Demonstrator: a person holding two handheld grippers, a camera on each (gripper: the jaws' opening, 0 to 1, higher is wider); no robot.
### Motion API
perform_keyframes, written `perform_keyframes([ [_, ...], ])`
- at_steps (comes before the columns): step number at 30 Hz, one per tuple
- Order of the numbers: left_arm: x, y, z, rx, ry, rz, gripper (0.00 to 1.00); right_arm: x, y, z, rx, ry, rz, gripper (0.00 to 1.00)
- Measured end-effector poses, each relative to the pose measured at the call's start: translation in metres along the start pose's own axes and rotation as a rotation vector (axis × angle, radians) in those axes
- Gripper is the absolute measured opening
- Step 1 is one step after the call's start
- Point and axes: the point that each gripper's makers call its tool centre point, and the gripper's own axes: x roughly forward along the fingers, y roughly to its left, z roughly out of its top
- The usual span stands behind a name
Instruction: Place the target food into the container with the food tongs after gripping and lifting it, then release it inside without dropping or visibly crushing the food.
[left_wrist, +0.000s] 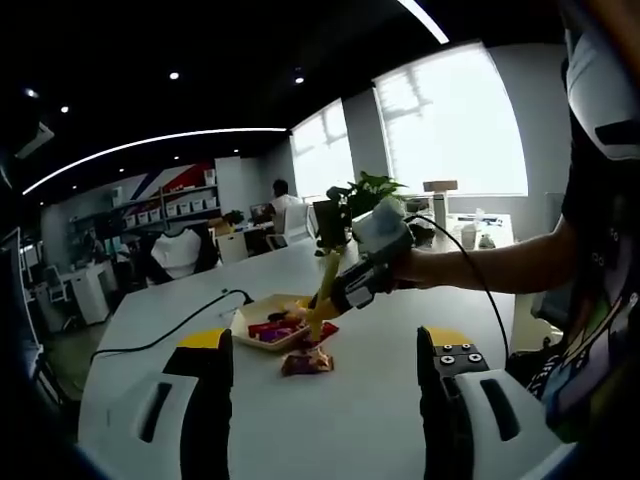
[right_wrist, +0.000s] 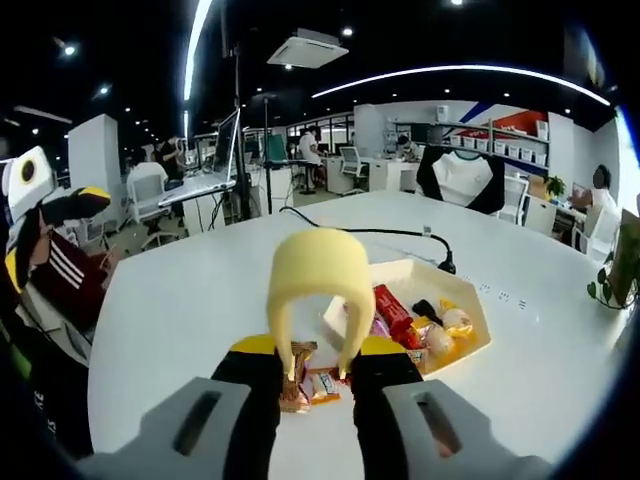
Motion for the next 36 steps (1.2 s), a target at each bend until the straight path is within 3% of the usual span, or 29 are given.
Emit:
perform_keyframes([
  [18,-0.002,0.005,-0.002,-0.010,-0.003,0.011,0.80,0.022,0.027,-0.021,0.024,0.049,-0.016,0.23],
  [36,-0.004,0.009,-0.005,-0.019,-0.003,0.020,0.80,0.034,0.035,-0.036,0.003,0.119,-0.030,0.23],
])
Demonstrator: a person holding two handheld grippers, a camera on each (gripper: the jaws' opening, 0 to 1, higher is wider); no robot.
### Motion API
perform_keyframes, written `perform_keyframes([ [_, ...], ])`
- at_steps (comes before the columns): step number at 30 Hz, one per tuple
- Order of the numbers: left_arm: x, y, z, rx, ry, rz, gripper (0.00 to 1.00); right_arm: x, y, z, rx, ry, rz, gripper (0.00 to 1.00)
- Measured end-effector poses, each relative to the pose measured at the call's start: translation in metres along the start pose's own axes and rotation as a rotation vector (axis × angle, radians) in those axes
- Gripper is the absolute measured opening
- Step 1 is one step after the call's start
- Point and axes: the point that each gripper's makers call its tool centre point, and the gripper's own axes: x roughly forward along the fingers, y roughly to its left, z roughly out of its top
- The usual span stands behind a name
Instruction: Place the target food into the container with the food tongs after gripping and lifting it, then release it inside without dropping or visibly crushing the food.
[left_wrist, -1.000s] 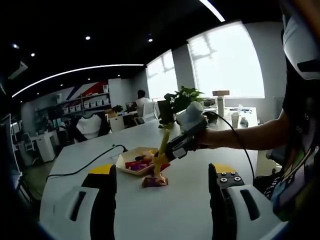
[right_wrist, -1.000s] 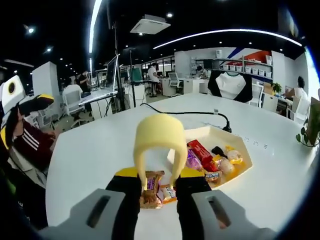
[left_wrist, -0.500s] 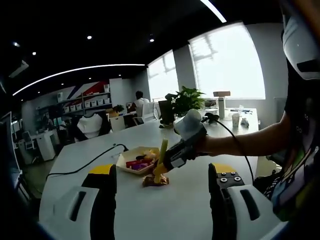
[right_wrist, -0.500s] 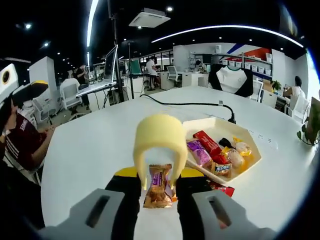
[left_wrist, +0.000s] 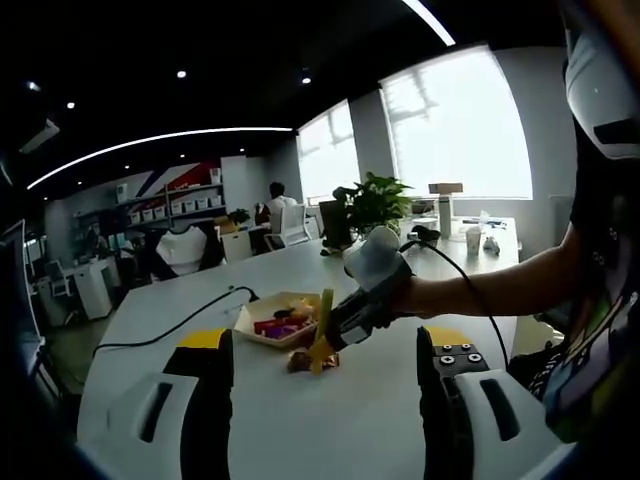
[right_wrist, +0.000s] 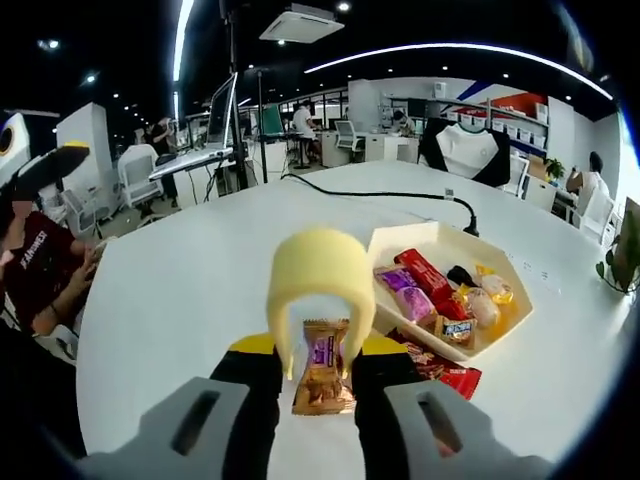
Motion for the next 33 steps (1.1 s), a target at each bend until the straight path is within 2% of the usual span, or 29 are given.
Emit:
perform_keyframes([
  [1,0.000,0.000,0.000,-0.001,0.000,0.000,0.80,0.001,0.000,-0.004,-0.002,0.019,-0.003,0.23],
  [4,0.000,0.001,-0.001,-0.003,0.000,0.003,0.79,-0.002,-0.001,-0.003,-0.013,0.001,0.004,0.22],
  [7,0.000,0.001,-0.001,-0.004,0.000,0.002,0.79,-0.004,-0.005,-0.005,0.007,0.028,-0.011,0.18],
  [8,0.001,0.001,-0.002,-0.004,0.001,0.001,0.79,-0.005,-0.002,-0.005,-0.028,0.024,-0.009,0.16],
  [9,0.001,0.001,-0.002,-0.005,0.002,0.000,0.79,-0.005,-0.001,-0.005,-0.015,0.022,-0.008,0.16],
  [13,0.001,0.000,0.000,-0.003,-0.005,0.001,0.79,-0.005,-0.001,-0.003,-0.036,-0.002,-0.011,0.15],
  [15,0.000,0.000,0.000,-0.004,-0.001,0.001,0.79,-0.005,0.005,0.000,0.033,-0.031,0.033,0.15],
  [16,0.000,0.000,-0.001,-0.003,0.001,0.000,0.79,-0.007,0.003,0.004,0.055,-0.054,0.024,0.15],
  [23,-0.001,0.000,-0.003,-0.002,0.009,0.000,0.79,-0.019,-0.008,0.017,-0.021,-0.072,-0.005,0.16],
  [26,-0.001,0.001,0.001,-0.027,-0.014,-0.001,0.79,-0.023,-0.015,0.019,0.026,-0.100,-0.014,0.17],
  [33,0.002,0.000,0.002,-0.007,-0.006,-0.010,0.79,-0.034,-0.029,0.033,0.051,-0.158,-0.039,0.17],
])
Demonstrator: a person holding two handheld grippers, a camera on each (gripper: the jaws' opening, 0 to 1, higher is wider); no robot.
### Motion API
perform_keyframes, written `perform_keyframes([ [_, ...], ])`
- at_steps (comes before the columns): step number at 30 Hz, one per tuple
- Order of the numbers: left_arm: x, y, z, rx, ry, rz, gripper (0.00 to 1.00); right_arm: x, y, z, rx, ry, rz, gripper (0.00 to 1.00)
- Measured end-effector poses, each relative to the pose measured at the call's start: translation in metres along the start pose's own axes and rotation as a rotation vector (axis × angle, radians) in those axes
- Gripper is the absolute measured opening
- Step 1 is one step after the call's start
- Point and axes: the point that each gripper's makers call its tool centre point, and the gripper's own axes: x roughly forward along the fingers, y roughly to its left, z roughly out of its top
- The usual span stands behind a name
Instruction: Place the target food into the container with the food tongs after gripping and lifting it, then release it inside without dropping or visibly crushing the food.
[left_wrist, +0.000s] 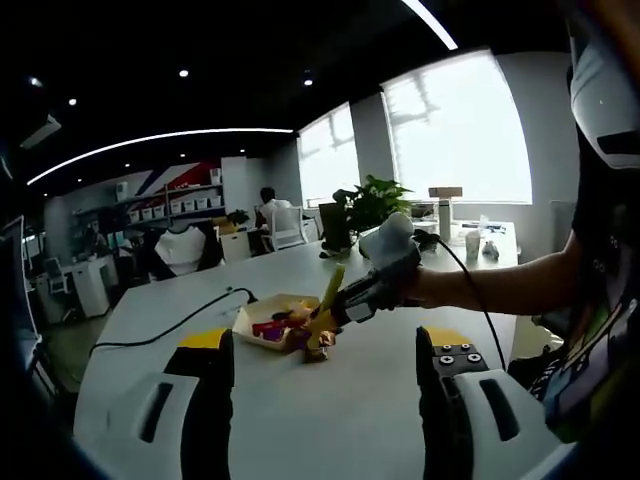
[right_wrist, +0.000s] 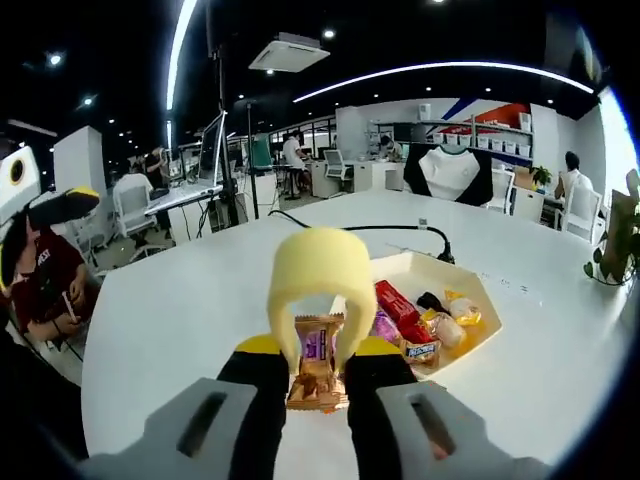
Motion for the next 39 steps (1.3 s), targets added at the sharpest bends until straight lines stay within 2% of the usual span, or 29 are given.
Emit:
perform_keyframes([
  [3,0.000,0.000,0.000,-0.003,0.000,-0.001,0.79,-0.003,-0.008,0.006,-0.014,-0.012,-0.024,0.17],
  [6,0.000,0.000,0.000,0.000,0.002,0.004,0.79,-0.006,-0.012,0.014,0.022,-0.048,-0.015,0.17],
  [16,0.000,-0.002,0.000,0.003,0.003,-0.003,0.79,0.000,-0.030,0.026,0.005,-0.053,-0.039,0.17],
  [21,0.002,-0.002,0.003,-0.001,0.003,-0.005,0.78,0.011,-0.043,0.030,0.010,-0.047,-0.049,0.17],
  [25,0.004,-0.001,0.010,0.000,-0.020,-0.001,0.78,0.024,-0.057,0.035,0.008,-0.044,-0.065,0.17],
  [26,0.004,-0.001,0.011,0.001,-0.022,-0.001,0.78,0.025,-0.062,0.036,0.000,-0.042,-0.089,0.17],
  [27,0.004,-0.001,0.012,0.001,-0.022,0.000,0.78,0.025,-0.073,0.041,-0.061,-0.056,-0.154,0.17],
  [28,0.004,0.000,0.012,0.003,-0.024,0.002,0.78,0.028,-0.075,0.038,-0.100,-0.013,-0.147,0.17],
  [31,0.004,0.001,0.012,0.004,-0.022,0.001,0.78,0.038,-0.079,0.043,-0.078,-0.019,-0.130,0.17],
  [36,0.005,0.001,0.008,0.000,-0.012,-0.001,0.78,0.052,-0.092,0.043,-0.085,0.005,-0.144,0.17],
  [39,0.004,0.000,0.007,0.002,-0.008,-0.004,0.78,0.060,-0.099,0.042,-0.058,0.009,-0.145,0.17],
])
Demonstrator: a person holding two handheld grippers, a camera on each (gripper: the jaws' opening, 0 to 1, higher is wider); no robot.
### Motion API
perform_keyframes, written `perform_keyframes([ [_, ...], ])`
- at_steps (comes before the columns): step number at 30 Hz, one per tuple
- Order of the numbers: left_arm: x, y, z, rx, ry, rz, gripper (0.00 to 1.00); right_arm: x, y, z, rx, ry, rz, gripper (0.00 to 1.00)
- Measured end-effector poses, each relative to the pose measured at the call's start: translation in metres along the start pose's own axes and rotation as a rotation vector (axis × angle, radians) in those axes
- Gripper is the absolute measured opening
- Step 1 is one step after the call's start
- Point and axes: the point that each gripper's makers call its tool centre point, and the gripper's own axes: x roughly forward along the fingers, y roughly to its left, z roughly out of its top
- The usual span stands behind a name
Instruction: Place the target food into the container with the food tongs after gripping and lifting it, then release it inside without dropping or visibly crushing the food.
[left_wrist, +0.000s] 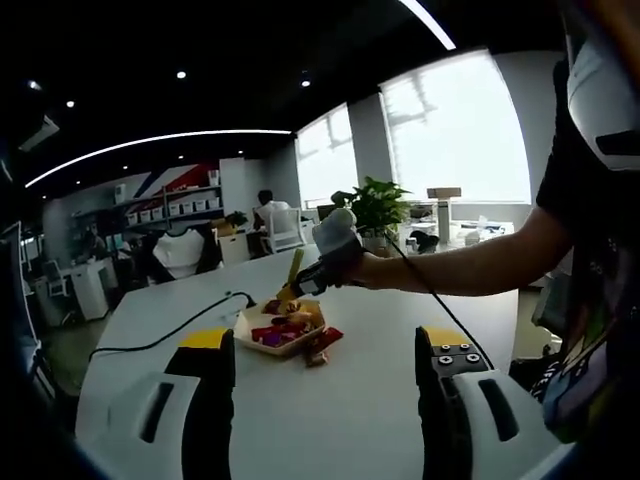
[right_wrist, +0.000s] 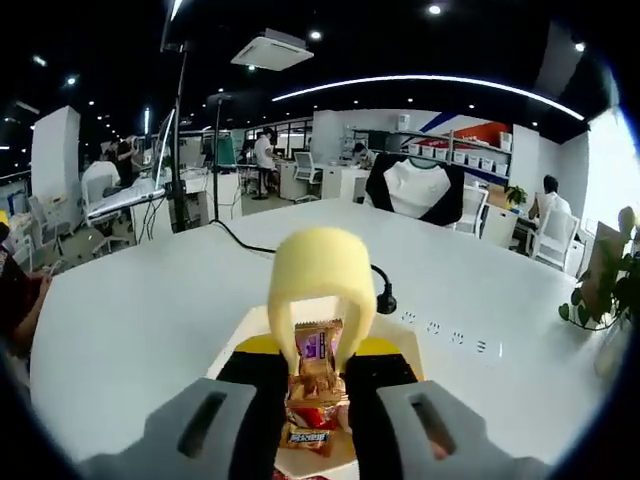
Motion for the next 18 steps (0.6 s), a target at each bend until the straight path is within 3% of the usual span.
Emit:
perform_keyframes([
  [8,-0.001,-0.003,-0.006,-0.001,0.017,-0.009,0.78,0.031,-0.014,-0.009,0.021,0.033,-0.017,0.17],
  [13,-0.003,0.000,-0.008,-0.010,0.019,0.002,0.78,0.033,-0.016,-0.017,0.011,0.072,-0.011,0.18],
  [18,-0.005,0.000,-0.007,-0.005,0.017,0.003,0.78,0.023,-0.014,-0.007,0.026,0.023,-0.009,0.20],
])
